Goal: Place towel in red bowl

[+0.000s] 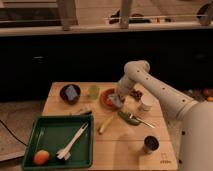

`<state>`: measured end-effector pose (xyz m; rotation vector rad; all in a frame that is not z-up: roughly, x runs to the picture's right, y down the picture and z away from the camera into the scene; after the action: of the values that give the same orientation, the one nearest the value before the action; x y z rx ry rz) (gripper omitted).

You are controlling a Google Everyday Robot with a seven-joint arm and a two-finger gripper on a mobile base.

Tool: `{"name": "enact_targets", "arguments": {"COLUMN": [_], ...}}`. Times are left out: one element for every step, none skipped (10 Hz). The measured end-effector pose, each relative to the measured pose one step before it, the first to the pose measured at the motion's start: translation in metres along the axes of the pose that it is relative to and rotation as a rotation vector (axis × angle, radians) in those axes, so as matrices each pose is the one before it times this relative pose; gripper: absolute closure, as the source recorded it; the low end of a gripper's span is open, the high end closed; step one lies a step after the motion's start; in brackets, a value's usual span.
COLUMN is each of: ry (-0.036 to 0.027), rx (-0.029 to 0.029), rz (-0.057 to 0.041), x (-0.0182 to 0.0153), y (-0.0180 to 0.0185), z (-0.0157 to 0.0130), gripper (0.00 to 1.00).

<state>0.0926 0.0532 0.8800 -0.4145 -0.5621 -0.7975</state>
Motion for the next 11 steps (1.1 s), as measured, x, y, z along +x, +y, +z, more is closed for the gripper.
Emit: {"name": "enact_targets", "arguments": {"ry": [-0.00018,-0.00133,-0.00062,-0.00096,0.00012,-0.00016,-0.00012,0.00039,-0.00025,0.00013,0.00028], "rx": [0.00167,0.00247,0.00229,0.00244,0.00336,0.00328,0.00461,0.0047,0.00822,0.00496,0.00445], "rz": [-0.00268,-0.00341,-0.00103,-0.00116,-0.00104,-0.00117,-0.00202,-0.00183,-0.00531,-0.00303,-0.00254], "x": [0.00014,0.00029,0.00056,0.0002,0.00036,0.00041,0.00033,0.00032,-0.00011,0.00006,0.00023], "y": [-0.00067,-0.00063,-0.00018,-0.00061,-0.00083,-0.00048,-0.00031,-0.00025,-0.00088,-0.00075,-0.00026], "z": [-0.00009,0.00041,-0.00001,0.00013,-0.00057,-0.00053,-0.00097,-0.00082,-0.00102,-0.00066,-0.0008], "gripper": [0.2,0.2,0.2,0.2,0.2,0.2,0.2,0.2,0.2,0.2,0.2]}}
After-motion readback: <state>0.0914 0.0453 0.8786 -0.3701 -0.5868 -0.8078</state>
